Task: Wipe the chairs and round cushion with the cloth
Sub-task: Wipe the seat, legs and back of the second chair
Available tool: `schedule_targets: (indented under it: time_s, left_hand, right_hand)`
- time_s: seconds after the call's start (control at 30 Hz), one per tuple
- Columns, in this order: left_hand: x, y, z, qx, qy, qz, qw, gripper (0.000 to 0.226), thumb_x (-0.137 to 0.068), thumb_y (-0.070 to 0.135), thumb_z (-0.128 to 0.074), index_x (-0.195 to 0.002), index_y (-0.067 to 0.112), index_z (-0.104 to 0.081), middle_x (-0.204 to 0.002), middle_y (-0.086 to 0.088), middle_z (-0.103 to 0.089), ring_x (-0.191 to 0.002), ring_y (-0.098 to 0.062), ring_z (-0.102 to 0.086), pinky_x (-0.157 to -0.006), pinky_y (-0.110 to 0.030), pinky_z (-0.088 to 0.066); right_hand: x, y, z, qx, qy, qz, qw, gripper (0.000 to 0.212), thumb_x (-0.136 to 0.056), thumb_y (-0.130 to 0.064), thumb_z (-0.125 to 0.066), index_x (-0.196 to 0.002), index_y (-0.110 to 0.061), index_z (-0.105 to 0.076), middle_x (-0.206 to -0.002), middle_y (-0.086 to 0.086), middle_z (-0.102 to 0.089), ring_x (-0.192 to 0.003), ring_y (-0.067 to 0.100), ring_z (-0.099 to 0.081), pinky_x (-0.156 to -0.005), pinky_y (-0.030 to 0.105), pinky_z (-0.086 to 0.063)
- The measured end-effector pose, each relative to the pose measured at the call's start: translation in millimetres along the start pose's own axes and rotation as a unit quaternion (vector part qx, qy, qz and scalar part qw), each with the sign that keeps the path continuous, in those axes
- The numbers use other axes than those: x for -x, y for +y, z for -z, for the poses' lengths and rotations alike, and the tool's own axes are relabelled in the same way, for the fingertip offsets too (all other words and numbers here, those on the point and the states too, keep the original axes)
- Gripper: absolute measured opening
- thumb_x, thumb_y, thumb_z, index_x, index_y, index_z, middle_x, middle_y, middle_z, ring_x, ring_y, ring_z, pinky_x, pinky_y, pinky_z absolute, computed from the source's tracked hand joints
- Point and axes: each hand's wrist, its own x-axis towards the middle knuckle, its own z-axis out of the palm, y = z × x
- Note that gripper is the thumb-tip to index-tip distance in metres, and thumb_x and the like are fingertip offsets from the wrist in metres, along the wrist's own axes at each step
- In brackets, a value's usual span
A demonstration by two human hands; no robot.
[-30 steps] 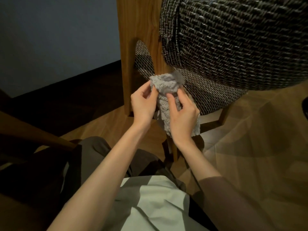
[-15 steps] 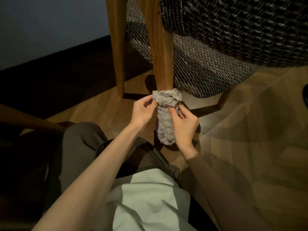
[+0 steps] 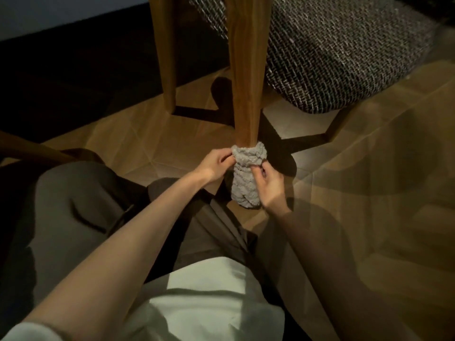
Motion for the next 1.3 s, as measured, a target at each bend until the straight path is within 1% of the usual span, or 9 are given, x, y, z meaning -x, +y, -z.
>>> schedule_targets:
  time_s: [0.17,0.3,0.47,0.57,0.77,0.93,1.07,1.2,1.3]
  left_hand:
    - [-20.2,-30.4,-21.7,-0.097,-0.069,0.076,0.99,0.03,-0.101,0.01,-0.041,-0.125,0.001,-0.057,-0.127,-0.016,-0.059,-0.121,-0.028,-0.053,-0.101,-0.031,-0.037]
    - [-31.1,-51.9,-42.8,-0.139,-0.073,0.132,0.979,0.033,-0.102,0.012,-0.04,-0.13,0.003,-0.054,-0.133,-0.015,-0.055,-0.124,-0.03,-0.05,-0.102,-0.033,-0.038]
    - [-38.5,-56.0,-51.4,-0.137,-0.058,0.169,0.974,0.034,-0.101,0.014,-0.04,-0.131,0.003,-0.053,-0.134,-0.015,-0.054,-0.124,-0.03,-0.049,-0.102,-0.032,-0.037]
    - [-31.2,-49.3,-44.3,-0.095,-0.035,0.145,0.984,0.031,-0.101,0.011,-0.043,-0.128,0.004,-0.056,-0.13,-0.012,-0.057,-0.123,-0.026,-0.051,-0.099,-0.027,-0.037]
    - [-5.1,-14.6,-22.5,0.065,0.067,0.04,0.995,0.031,-0.096,0.002,-0.049,-0.126,0.002,-0.058,-0.124,-0.012,-0.062,-0.119,-0.023,-0.056,-0.103,-0.033,-0.043]
    - [15.8,32.3,6.2,0.115,0.133,-0.068,0.982,0.03,-0.093,0.002,-0.054,-0.122,0.008,-0.062,-0.112,0.004,-0.065,-0.111,-0.009,-0.06,-0.093,-0.02,-0.049]
    - [34.2,78.3,27.6,0.127,0.209,-0.169,0.955,0.031,-0.092,0.004,-0.059,-0.122,0.003,-0.061,-0.111,0.004,-0.066,-0.104,0.002,-0.062,-0.082,-0.011,-0.049]
    - [44.5,104.4,36.0,0.131,0.29,-0.203,0.926,0.03,-0.089,0.005,-0.063,-0.119,-0.001,-0.063,-0.107,0.007,-0.066,-0.1,0.007,-0.062,-0.08,-0.01,-0.049]
    - [47.9,112.8,35.0,0.178,0.331,-0.185,0.908,0.028,-0.087,0.003,-0.065,-0.115,-0.001,-0.066,-0.101,0.006,-0.069,-0.096,0.005,-0.064,-0.077,-0.01,-0.05]
  right_hand:
    - [-2.8,39.2,3.4,0.046,-0.082,-0.029,0.995,0.019,-0.1,-0.017,-0.049,-0.118,-0.018,-0.056,-0.097,-0.017,-0.064,-0.094,-0.001,-0.065,-0.076,0.007,-0.047]
    - [-9.6,55.4,0.9,0.084,-0.127,-0.073,0.986,0.032,-0.099,-0.01,-0.047,-0.13,-0.002,-0.05,-0.118,0.013,-0.063,-0.113,0.027,-0.06,-0.1,0.038,-0.047]
    - [-14.8,62.2,-3.8,0.085,-0.124,-0.1,0.984,0.035,-0.099,-0.005,-0.047,-0.133,0.003,-0.047,-0.121,0.025,-0.059,-0.114,0.037,-0.058,-0.102,0.05,-0.044]
    - [-8.9,54.5,-1.8,0.043,-0.1,-0.068,0.992,0.028,-0.097,-0.003,-0.05,-0.125,0.0,-0.053,-0.114,0.014,-0.064,-0.11,0.03,-0.062,-0.098,0.036,-0.049]
    - [-4.7,-6.3,8.2,0.008,-0.031,-0.014,0.999,0.028,-0.097,-0.015,-0.054,-0.124,-0.022,-0.057,-0.087,-0.03,-0.065,-0.089,-0.013,-0.063,-0.075,0.006,-0.048]
    - [2.3,-70.9,19.0,-0.001,0.03,0.068,0.997,0.029,-0.095,-0.018,-0.057,-0.123,-0.023,-0.06,-0.104,-0.012,-0.068,-0.101,0.002,-0.065,-0.091,0.032,-0.054]
    - [2.6,-116.8,24.4,-0.023,0.102,0.123,0.987,0.019,-0.09,-0.016,-0.064,-0.109,-0.019,-0.067,-0.089,-0.022,-0.066,-0.093,-0.004,-0.066,-0.087,0.028,-0.056]
    - [6.0,-140.9,21.8,-0.073,0.168,0.107,0.977,0.014,-0.087,-0.017,-0.069,-0.087,-0.031,-0.068,-0.075,-0.033,-0.066,-0.083,-0.012,-0.065,-0.074,0.008,-0.051]
    - [16.5,-156.2,20.5,-0.062,0.195,0.119,0.972,0.011,-0.089,-0.018,-0.068,-0.098,-0.014,-0.072,-0.089,-0.012,-0.073,-0.086,-0.001,-0.068,-0.077,0.015,-0.054]
